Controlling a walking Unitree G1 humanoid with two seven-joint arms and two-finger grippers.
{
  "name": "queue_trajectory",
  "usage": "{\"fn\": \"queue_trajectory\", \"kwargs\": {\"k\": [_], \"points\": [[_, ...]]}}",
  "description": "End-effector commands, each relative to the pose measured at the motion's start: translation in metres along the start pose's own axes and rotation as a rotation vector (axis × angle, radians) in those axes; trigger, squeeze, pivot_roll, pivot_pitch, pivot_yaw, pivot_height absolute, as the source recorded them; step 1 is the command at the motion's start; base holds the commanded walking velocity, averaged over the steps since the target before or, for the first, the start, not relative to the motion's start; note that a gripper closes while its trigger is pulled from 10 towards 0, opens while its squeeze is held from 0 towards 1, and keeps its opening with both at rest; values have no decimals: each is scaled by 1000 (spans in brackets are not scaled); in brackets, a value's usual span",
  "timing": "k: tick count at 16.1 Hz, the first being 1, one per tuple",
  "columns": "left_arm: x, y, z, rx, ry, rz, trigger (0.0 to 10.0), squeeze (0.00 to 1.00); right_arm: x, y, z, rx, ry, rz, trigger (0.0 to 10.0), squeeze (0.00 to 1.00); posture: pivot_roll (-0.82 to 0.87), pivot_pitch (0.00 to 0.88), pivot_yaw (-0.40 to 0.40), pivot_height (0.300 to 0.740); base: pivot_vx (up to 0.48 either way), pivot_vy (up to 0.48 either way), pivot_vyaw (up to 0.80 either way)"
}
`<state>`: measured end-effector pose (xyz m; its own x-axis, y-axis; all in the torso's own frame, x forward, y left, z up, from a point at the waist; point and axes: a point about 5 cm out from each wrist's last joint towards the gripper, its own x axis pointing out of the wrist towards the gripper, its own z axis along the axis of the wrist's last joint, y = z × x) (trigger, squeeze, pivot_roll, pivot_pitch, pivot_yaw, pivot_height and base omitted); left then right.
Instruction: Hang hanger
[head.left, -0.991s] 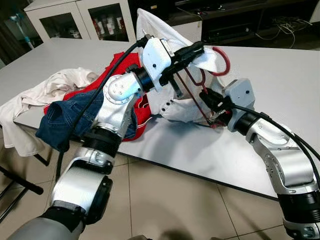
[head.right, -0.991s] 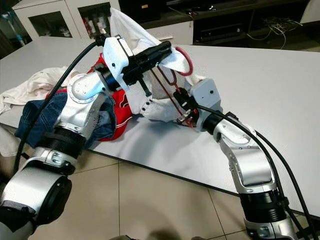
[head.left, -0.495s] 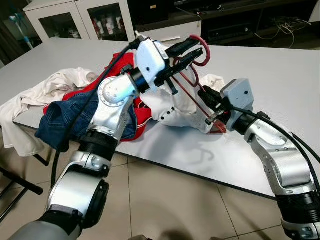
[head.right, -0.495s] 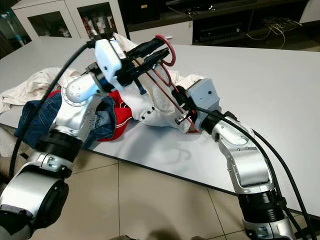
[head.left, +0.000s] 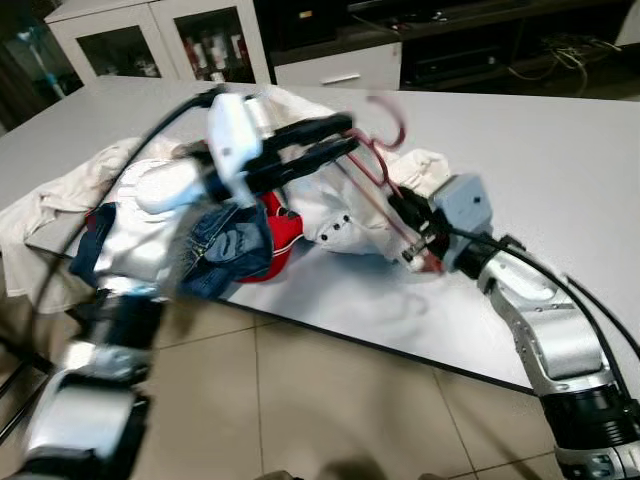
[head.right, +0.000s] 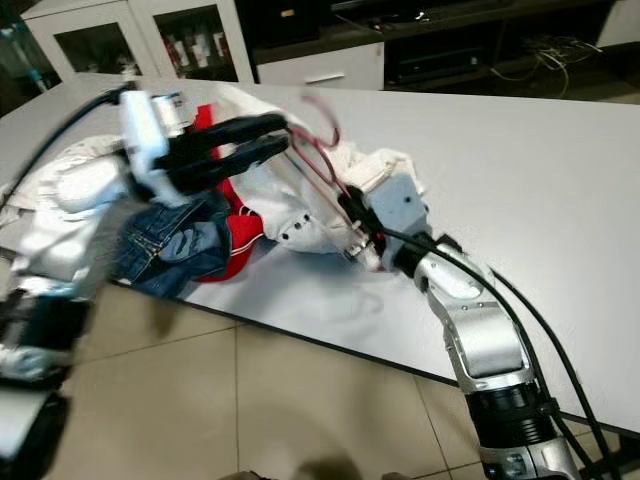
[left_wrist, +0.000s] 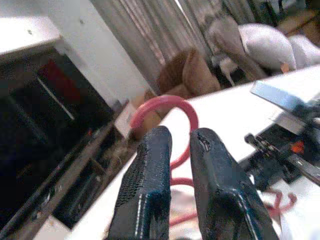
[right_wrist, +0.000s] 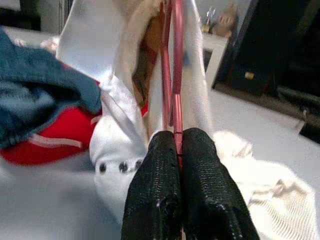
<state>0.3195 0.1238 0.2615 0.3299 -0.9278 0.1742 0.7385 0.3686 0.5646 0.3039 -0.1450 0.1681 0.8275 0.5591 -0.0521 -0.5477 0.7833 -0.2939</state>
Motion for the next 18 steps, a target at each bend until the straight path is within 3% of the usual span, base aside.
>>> {"fn": "queue_trajectory", "kwargs": {"k": [1, 3, 4, 5, 6, 7, 11, 12, 13, 14, 16, 17, 18], "points": [[-5, -1, 3, -5, 9, -17, 10000, 0, 4, 2, 6, -9, -31, 6, 10000, 0, -146, 0, 144, 740, 0, 0, 0], [-13, 0, 0, 42, 56, 7, 10000, 0, 6, 3, 6, -23, -39, 15, 10000, 0, -140, 0, 140, 740, 0, 0, 0], [-14, 2, 0, 50, 61, 22, 10000, 333, 6, 3, 6, -30, -40, 21, 10000, 0, -139, 0, 139, 740, 0, 0, 0], [-14, 2, 1, 53, 65, 26, 10000, 1000, 6, 4, 6, -32, -43, 26, 10000, 0, -139, 0, 139, 740, 0, 0, 0], [-15, 4, 1, 67, 87, 36, 10000, 369, 6, 5, 7, -37, -53, 39, 10000, 0, -139, 0, 139, 740, 0, 0, 0], [-20, 6, 1, 71, 117, 30, 10000, 0, 4, 5, 6, -48, -58, 46, 10000, 0, -139, 0, 139, 740, 0, 0, 0], [-53, 30, 8, 136, 228, 71, 10000, 0, 0, 5, 6, -92, -86, 55, 10000, 0, -152, 0, 139, 740, 0, 0, 0], [-66, 35, 5, 150, 308, 50, 10000, 0, -1, 6, 6, -114, -99, 61, 10000, 0, -152, 0, 139, 740, 0, 0, 0], [-90, 40, 1, 181, 438, 16, 10000, 0, -2, 7, 8, -153, -121, 73, 10000, 0, -147, 0, 140, 740, 0, 0, 0], [-106, 42, -1, 219, 491, 7, 10000, 0, -5, 4, 12, -176, -158, 73, 10000, 0, -136, 0, 137, 740, 0, 0, 0], [-105, 38, 1, 186, 449, -10, 10000, 0, -6, 3, 14, -205, -177, 84, 10000, 0, -130, 0, 134, 740, 0, 0, 0], [-103, 34, 0, 189, 439, -18, 10000, 380, -7, 4, 16, -230, -189, 101, 10000, 0, -127, 0, 132, 740, 0, 0, 0], [-100, 33, 0, 188, 410, -13, 10000, 1000, -8, 6, 15, -264, -194, 126, 10000, 0, -125, 0, 130, 740, 0, 0, 0]]}}
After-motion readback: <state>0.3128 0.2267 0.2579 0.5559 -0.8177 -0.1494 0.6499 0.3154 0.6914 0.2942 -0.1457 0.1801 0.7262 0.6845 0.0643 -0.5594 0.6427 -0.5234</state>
